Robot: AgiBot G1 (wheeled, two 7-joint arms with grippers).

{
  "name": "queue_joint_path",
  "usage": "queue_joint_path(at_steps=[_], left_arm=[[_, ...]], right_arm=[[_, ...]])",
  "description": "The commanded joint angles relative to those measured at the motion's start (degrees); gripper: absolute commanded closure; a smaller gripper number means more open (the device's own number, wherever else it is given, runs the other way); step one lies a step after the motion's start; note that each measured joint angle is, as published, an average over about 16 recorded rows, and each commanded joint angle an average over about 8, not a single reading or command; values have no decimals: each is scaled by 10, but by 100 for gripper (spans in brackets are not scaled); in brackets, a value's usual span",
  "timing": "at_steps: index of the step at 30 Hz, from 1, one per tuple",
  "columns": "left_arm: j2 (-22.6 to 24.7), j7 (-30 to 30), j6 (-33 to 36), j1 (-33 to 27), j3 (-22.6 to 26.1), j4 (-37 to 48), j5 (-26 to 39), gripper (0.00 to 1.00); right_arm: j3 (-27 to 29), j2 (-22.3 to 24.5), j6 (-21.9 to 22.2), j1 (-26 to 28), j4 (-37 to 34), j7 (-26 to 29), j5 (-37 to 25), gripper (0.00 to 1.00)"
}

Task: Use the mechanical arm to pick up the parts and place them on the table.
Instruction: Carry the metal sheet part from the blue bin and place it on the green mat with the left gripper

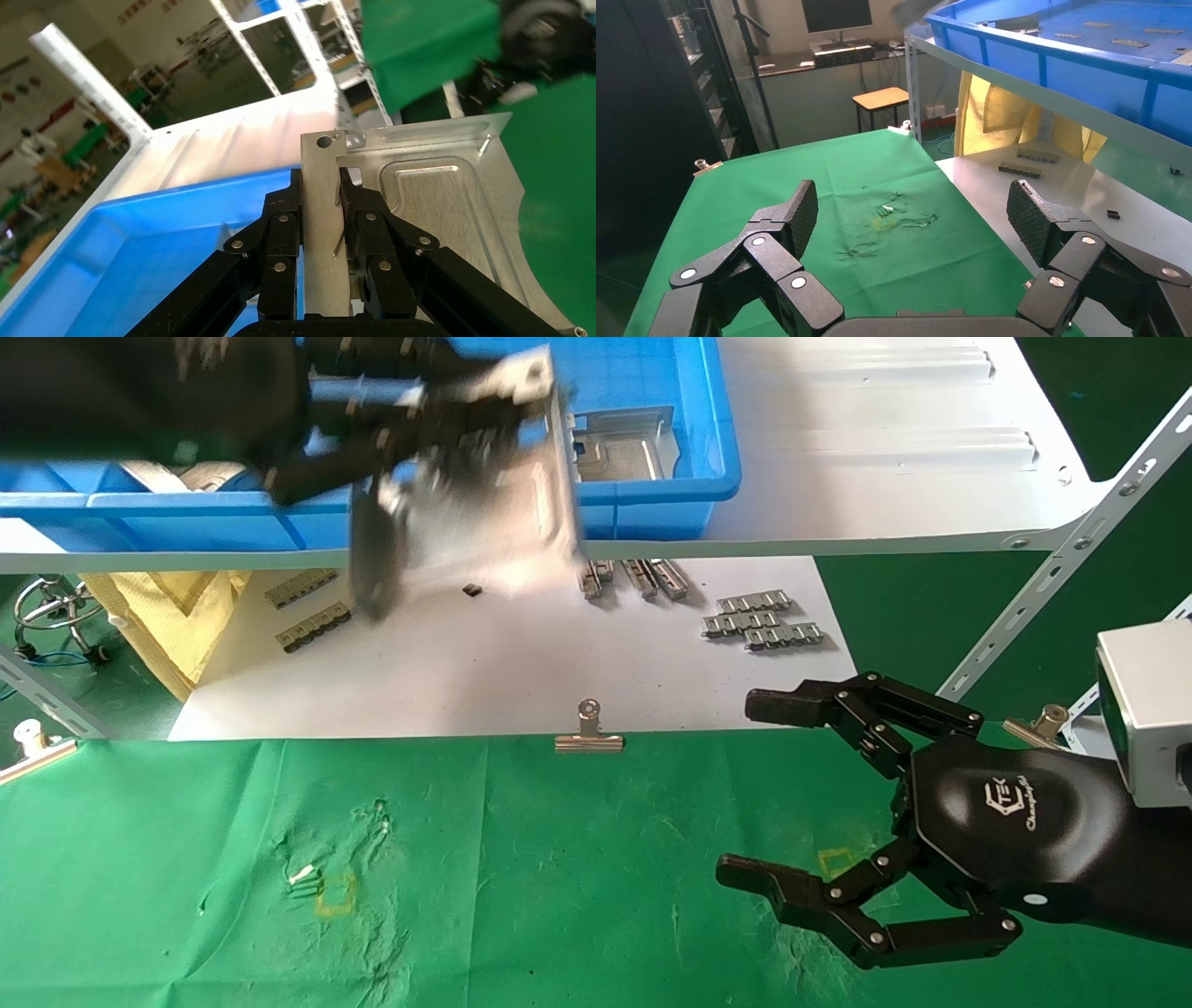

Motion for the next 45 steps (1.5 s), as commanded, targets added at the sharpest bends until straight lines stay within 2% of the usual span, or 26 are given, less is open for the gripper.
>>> queue_joint_path(at_steps=[1, 5, 8, 18, 27, 29, 35, 37, 45], left_arm=[[-26, 9, 4, 31, 10, -62, -34, 100], [-90, 38, -2, 96, 54, -157, -80, 100], [-114, 76, -8, 121, 89, -168, -69, 100], [-104, 204, -15, 150, 161, -28, -4, 100], [-78, 253, -15, 162, 198, 60, 17, 100], [-72, 262, -17, 163, 205, 73, 21, 92], [-53, 290, -19, 158, 220, 110, 35, 18], [-47, 298, -19, 156, 224, 123, 37, 2], [-31, 325, -18, 152, 229, 169, 36, 0]], right_arm=[[0, 0, 0, 0, 0, 0, 0, 0], [0, 0, 0, 0, 0, 0, 0, 0], [0, 0, 0, 0, 0, 0, 0, 0], [0, 0, 0, 0, 0, 0, 0, 0], [0, 0, 0, 0, 0, 0, 0, 0], [0, 0, 0, 0, 0, 0, 0, 0], [0, 0, 0, 0, 0, 0, 0, 0], [0, 0, 0, 0, 0, 0, 0, 0], [0, 0, 0, 0, 0, 0, 0, 0]])
